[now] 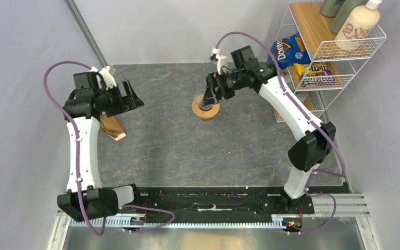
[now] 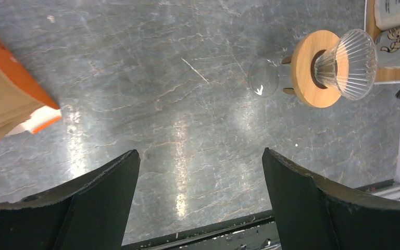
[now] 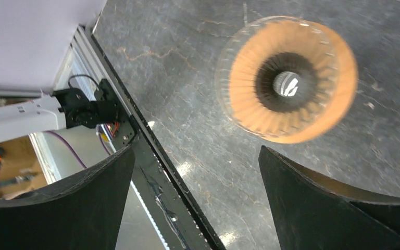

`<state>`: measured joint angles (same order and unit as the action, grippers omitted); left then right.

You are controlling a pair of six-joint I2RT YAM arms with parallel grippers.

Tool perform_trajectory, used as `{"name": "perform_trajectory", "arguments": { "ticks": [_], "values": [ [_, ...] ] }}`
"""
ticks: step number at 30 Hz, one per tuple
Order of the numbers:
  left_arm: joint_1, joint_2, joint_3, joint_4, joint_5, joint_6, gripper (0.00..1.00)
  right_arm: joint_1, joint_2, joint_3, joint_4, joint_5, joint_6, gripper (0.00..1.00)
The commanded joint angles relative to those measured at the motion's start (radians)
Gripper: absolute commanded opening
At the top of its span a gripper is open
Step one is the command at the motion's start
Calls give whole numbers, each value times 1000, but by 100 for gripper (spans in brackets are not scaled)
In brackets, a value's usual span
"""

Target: Place the coffee filter in the dripper

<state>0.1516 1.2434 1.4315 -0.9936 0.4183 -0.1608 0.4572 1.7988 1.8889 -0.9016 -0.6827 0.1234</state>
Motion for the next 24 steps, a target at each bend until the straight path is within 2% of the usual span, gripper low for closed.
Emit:
{"name": "perform_trajectory", "arguments": {
  "ticks": [1,5,7,11,16,20,24],
  "values": [
    [99,-63,-2,-70,51,93,94,67,-15,32,48,47,-60,96],
    [177,-64,-2,-141,49,173,91,107,-21,-16,107,84,-88,95],
    [178,-41,31,-189,9,295,89,120,-25,-39,122,99,-108,94],
    [178,22,163,-356,-27,717,87,132,-54,-112,167,100,-115,93],
    [170,105,296,-454,-153,1091,80,136,-113,-232,248,90,-103,93],
    [172,119,298,-505,-176,1455,73,136,-149,-307,293,90,-71,92],
    [174,120,261,-506,-118,1706,59,136,-193,-377,339,95,-41,92]
  ]
}}
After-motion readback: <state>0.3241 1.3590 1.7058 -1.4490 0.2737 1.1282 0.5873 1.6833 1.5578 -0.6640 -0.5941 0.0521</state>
